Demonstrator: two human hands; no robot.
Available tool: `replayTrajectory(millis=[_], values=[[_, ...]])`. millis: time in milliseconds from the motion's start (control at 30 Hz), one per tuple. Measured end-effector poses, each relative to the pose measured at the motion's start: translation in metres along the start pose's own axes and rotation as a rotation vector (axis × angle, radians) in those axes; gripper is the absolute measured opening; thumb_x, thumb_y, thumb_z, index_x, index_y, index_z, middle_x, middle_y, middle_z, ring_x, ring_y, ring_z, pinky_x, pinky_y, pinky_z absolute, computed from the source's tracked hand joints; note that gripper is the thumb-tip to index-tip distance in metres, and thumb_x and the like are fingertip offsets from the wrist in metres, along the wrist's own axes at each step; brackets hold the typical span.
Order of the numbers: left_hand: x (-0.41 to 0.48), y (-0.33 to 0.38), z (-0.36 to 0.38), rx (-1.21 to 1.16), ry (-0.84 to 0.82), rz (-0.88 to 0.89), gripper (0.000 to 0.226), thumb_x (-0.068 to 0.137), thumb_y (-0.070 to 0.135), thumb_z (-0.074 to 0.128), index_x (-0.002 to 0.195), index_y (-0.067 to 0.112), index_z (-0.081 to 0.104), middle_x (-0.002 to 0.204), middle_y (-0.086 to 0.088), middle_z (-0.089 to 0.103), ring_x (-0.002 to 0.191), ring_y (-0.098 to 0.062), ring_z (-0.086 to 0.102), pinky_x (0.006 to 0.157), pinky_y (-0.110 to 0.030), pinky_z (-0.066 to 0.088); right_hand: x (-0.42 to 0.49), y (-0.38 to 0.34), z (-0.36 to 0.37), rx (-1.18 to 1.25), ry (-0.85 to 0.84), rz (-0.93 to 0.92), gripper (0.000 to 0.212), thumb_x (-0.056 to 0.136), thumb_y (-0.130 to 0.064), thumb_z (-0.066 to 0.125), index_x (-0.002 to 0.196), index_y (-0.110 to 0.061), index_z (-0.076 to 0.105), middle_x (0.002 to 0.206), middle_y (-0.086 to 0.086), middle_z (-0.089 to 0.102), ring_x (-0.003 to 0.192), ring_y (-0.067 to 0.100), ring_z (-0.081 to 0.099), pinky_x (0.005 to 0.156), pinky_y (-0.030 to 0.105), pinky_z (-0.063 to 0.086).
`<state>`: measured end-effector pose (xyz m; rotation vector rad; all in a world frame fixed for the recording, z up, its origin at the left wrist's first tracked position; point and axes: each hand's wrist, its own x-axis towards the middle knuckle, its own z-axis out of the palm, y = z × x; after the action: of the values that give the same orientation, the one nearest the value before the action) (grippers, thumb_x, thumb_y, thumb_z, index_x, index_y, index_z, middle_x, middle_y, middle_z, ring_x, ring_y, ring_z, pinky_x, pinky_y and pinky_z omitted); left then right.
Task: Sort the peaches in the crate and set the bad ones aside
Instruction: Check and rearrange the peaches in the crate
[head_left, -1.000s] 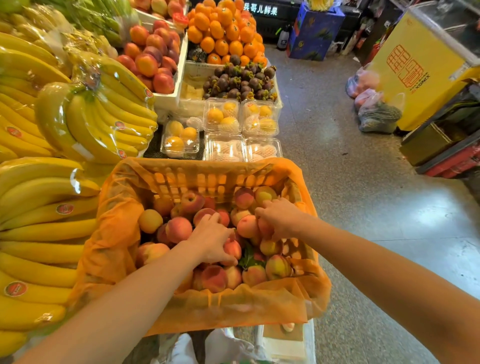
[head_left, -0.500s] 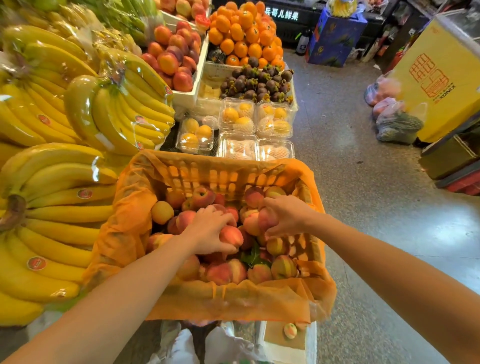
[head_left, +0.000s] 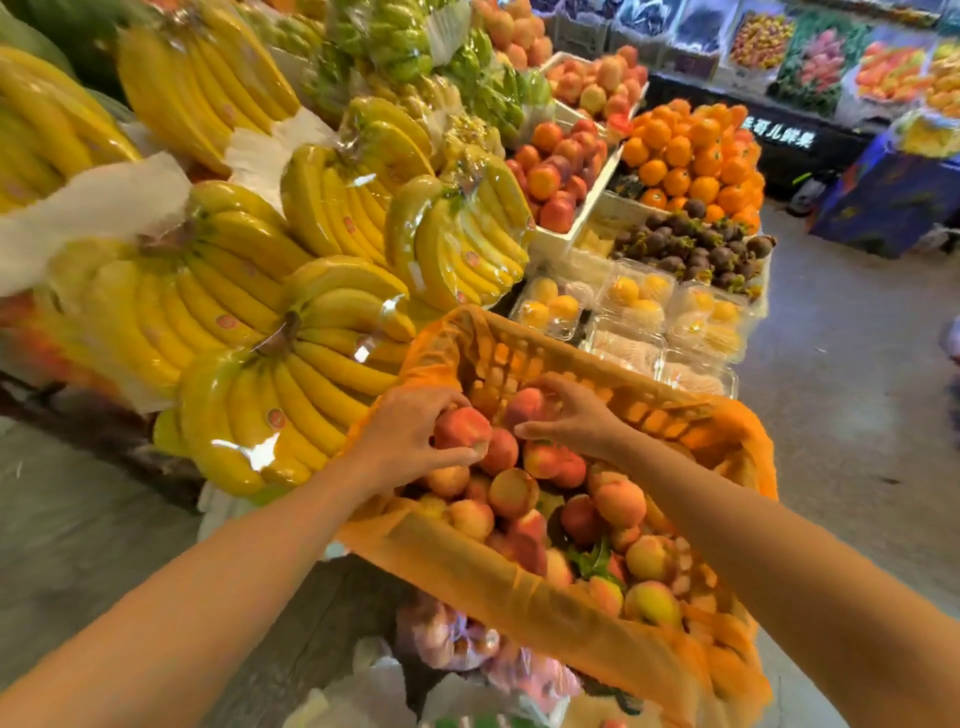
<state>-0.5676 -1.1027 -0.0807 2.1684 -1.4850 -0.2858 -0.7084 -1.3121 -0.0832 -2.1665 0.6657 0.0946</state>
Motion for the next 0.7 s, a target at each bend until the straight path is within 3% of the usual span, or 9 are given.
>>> replayTrajectory(millis=[133, 233, 367, 567, 700], values=[[-0.012, -0.013, -0.013, -0.072, 0.147, -0.074, 0.064, 0.066, 0.073, 0.059, 0.112, 0.029, 0.058, 0.106, 0.01, 0.064, 0.095, -0.011, 0.058, 0.081, -0.029, 0.035, 0.028, -0.012, 0.021, -0.155, -0.035, -0.015, 0.065, 0.078, -0.043, 0.077, 0.131, -0.015, 0.051, 0.121, 0.001, 0.055, 0.108, 0.015, 0.051, 0.087, 0.03, 0.044], [-0.015, -0.022, -0.015, -0.219, 0.169, -0.157, 0.064, 0.063, 0.073, 0.062, 0.112, 0.031, 0.057, 0.109, 0.012, 0.063, 0.099, -0.011, 0.058, 0.089, -0.037, 0.043, 0.04, -0.009, 0.032, -0.229, -0.042, 0.009, 0.065, 0.076, -0.047, 0.077, 0.129, -0.017, 0.053, 0.12, 0.007, 0.054, 0.11, 0.024, 0.053, 0.09, 0.037, 0.047], [-0.012, -0.034, -0.012, -0.407, 0.178, -0.218, 0.06, 0.062, 0.068, 0.07, 0.111, 0.034, 0.058, 0.108, 0.015, 0.064, 0.099, -0.007, 0.059, 0.089, -0.042, 0.049, 0.047, -0.006, 0.038, -0.135, -0.009, 0.028, 0.065, 0.08, -0.042, 0.075, 0.135, -0.018, 0.051, 0.128, 0.007, 0.053, 0.118, 0.023, 0.051, 0.098, 0.041, 0.045], [-0.011, -0.036, -0.005, -0.518, 0.186, -0.285, 0.057, 0.062, 0.067, 0.071, 0.109, 0.039, 0.056, 0.108, 0.015, 0.064, 0.102, -0.008, 0.06, 0.088, -0.043, 0.05, 0.061, -0.005, 0.051, -0.059, 0.158, -0.018, 0.061, 0.079, -0.031, 0.078, 0.131, -0.014, 0.05, 0.128, 0.005, 0.057, 0.116, 0.021, 0.054, 0.09, 0.032, 0.048], [-0.014, -0.031, -0.003, -0.542, 0.233, -0.345, 0.058, 0.061, 0.066, 0.072, 0.11, 0.04, 0.056, 0.108, 0.017, 0.064, 0.104, -0.008, 0.059, 0.089, -0.044, 0.05, 0.071, 0.0, 0.068, -0.179, 0.151, -0.05, 0.061, 0.079, -0.028, 0.078, 0.129, -0.013, 0.047, 0.123, 0.007, 0.06, 0.111, 0.026, 0.058, 0.088, 0.038, 0.049]])
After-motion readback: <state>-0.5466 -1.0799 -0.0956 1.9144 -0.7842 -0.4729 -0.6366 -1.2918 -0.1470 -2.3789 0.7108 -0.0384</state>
